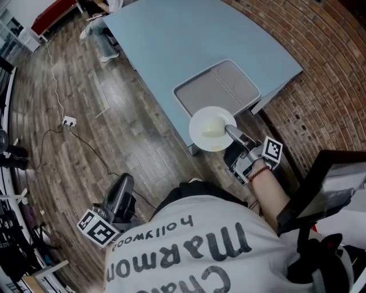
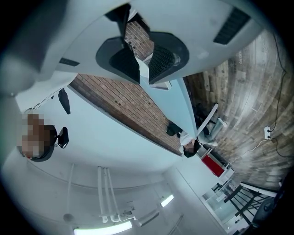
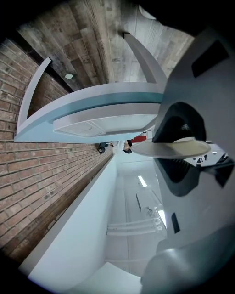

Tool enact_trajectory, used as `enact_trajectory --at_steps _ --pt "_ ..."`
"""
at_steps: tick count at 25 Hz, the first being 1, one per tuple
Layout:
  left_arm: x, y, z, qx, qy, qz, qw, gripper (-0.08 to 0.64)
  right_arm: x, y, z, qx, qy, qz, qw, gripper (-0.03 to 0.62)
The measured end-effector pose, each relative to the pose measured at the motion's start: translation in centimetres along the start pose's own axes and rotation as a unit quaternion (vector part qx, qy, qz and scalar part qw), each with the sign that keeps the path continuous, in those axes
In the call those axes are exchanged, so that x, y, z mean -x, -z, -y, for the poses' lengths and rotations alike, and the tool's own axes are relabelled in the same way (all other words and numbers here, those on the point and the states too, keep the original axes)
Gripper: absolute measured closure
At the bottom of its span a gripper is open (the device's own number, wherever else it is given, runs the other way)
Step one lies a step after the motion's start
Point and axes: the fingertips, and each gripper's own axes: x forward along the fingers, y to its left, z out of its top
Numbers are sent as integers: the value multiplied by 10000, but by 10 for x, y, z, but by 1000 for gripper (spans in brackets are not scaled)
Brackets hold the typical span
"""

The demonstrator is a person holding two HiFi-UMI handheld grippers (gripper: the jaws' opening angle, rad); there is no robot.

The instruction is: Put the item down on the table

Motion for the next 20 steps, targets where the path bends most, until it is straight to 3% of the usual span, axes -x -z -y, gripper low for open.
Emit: enact_trajectory --at_steps 10,20 --pt "-4 -4 -1 61 -104 80 9999 497 -5 -9 36 -159 488 60 9987 520" --pt "6 -5 -5 139 -193 194 9995 497 -10 -11 41 -285 596 230 9976 520"
